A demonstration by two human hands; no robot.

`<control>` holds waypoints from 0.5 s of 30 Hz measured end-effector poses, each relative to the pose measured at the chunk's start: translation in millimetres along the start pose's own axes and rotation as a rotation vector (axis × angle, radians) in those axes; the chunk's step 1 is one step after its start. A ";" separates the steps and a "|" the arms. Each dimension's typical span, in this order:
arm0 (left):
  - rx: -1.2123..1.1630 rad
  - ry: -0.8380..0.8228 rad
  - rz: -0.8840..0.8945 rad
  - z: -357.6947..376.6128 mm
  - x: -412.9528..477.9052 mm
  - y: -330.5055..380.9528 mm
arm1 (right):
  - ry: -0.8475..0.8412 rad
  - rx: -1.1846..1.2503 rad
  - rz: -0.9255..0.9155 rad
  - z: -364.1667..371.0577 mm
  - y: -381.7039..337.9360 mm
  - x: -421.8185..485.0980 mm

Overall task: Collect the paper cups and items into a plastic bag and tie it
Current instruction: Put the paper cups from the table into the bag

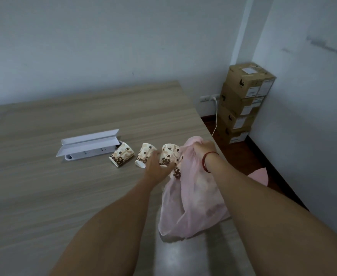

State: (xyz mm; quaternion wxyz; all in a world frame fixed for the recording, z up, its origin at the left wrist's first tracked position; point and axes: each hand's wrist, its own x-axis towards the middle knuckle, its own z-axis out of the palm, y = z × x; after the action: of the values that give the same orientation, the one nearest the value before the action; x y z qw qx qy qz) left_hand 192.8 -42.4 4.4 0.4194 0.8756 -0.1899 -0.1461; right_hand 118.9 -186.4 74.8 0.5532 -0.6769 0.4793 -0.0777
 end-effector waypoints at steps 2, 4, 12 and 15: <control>-0.119 -0.145 -0.083 0.8 -4.6 17.3 | 0.015 0.026 -0.018 -11.9 -7.1 -5.9; -0.207 -0.313 -0.208 4.2 -10.1 29.0 | 0.061 0.065 -0.004 -20.1 -13.3 -4.9; -0.460 -0.601 -0.339 17.7 -21.0 68.2 | 0.157 0.179 0.081 -40.4 -13.7 -14.3; -0.457 -0.830 -0.391 16.2 -26.6 78.6 | 0.163 0.212 0.098 -38.7 -11.2 -14.1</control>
State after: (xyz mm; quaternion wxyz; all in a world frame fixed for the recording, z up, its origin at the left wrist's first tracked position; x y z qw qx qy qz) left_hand 146.0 -86.6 59.2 0.4542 0.6489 -0.1362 -0.5950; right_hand 93.1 -202.9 104.6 0.5841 -0.5819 0.5440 -0.1557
